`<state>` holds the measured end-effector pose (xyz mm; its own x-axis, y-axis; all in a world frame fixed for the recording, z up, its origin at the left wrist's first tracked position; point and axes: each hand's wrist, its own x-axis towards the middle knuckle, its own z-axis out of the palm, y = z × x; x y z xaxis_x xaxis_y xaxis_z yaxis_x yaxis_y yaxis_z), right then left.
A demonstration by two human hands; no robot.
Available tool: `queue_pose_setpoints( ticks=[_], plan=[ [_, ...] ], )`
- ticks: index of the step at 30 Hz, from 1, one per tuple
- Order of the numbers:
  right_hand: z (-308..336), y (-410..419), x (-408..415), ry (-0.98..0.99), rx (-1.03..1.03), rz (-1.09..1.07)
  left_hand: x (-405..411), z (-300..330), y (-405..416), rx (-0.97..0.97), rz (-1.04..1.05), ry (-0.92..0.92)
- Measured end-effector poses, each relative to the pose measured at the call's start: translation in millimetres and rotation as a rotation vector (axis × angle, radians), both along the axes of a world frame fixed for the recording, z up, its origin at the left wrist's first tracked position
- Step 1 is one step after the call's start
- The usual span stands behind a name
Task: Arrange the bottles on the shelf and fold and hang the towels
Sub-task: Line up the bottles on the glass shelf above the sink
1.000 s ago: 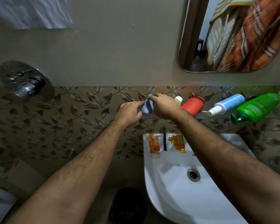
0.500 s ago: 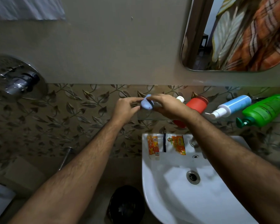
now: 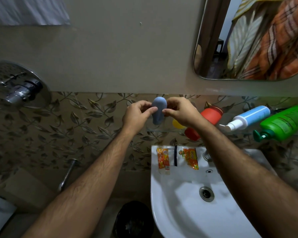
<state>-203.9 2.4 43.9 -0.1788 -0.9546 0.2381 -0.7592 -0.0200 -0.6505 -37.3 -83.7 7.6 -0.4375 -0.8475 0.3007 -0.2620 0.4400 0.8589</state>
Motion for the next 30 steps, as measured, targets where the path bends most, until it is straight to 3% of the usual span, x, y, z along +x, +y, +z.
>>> queue_pose_setpoints(
  ticks=[17, 22, 25, 27, 30],
  plan=[
    [-4.9, 8.0, 2.8, 0.038, 0.001, -0.014, 5.3, -6.6, 15.6, 0.0, 0.037, 0.061],
    [2.1, 14.1, -9.5, 0.143, -0.137, -0.11, 10.4, -14.7, 39.5, -0.321, 0.229, 0.107],
    [8.7, 18.3, -26.9, 0.284, -0.086, -0.207, 0.1, -19.7, 60.9, -0.468, 0.075, 0.001],
    [10.6, 22.2, -36.8, 0.396, -0.002, -0.223, -11.1, -21.3, 73.0, -0.474, -0.02, -0.083],
    [12.3, 25.2, -42.8, 0.536, 0.089, -0.222, -27.2, -22.2, 83.4, -0.43, -0.006, -0.22]
  ],
)
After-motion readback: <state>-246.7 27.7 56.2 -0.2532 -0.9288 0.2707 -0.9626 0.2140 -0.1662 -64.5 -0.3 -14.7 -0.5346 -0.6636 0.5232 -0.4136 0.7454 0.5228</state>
